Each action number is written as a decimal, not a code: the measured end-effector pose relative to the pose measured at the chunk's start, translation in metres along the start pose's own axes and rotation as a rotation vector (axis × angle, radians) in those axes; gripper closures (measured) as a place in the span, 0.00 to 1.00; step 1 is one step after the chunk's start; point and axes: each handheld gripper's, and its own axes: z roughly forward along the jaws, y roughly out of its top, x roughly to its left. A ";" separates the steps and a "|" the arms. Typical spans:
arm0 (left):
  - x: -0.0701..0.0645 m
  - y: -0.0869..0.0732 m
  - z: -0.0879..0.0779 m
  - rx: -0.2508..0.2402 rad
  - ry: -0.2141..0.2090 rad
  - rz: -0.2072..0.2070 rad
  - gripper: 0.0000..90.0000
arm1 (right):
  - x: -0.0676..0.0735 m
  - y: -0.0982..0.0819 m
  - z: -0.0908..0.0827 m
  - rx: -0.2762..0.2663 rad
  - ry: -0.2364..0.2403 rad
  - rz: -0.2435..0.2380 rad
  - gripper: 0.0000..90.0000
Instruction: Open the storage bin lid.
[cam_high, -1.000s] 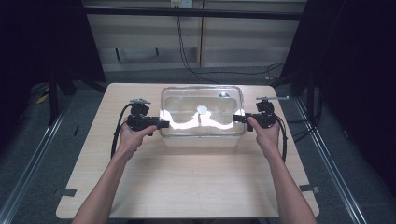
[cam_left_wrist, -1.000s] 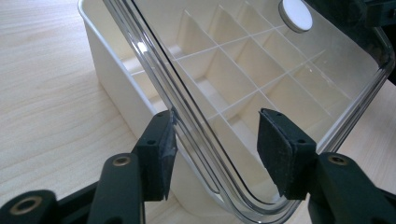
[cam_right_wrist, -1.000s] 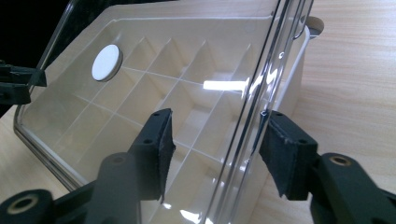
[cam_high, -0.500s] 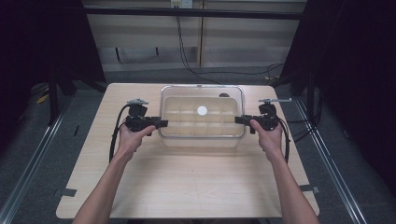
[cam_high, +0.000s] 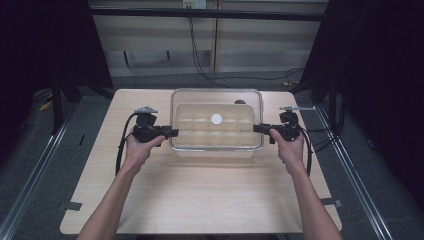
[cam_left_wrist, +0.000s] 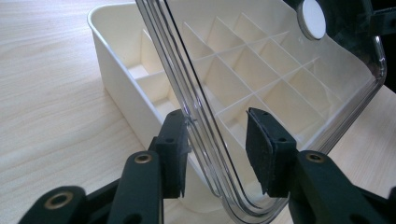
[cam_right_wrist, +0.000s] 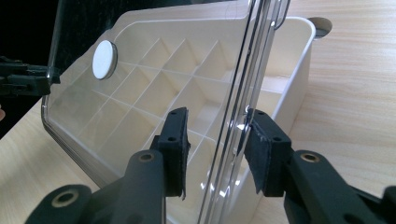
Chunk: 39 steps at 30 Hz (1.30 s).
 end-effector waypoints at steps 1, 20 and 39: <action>0.000 0.000 0.000 0.000 0.000 0.000 0.67 | 0.000 0.000 0.000 0.000 0.000 0.000 0.68; -0.007 0.000 -0.009 -0.035 -0.012 0.026 0.74 | 0.006 -0.002 -0.009 -0.013 -0.004 -0.011 0.75; -0.015 0.003 -0.028 -0.073 -0.042 0.029 0.78 | 0.017 0.000 -0.024 -0.025 0.019 -0.011 0.76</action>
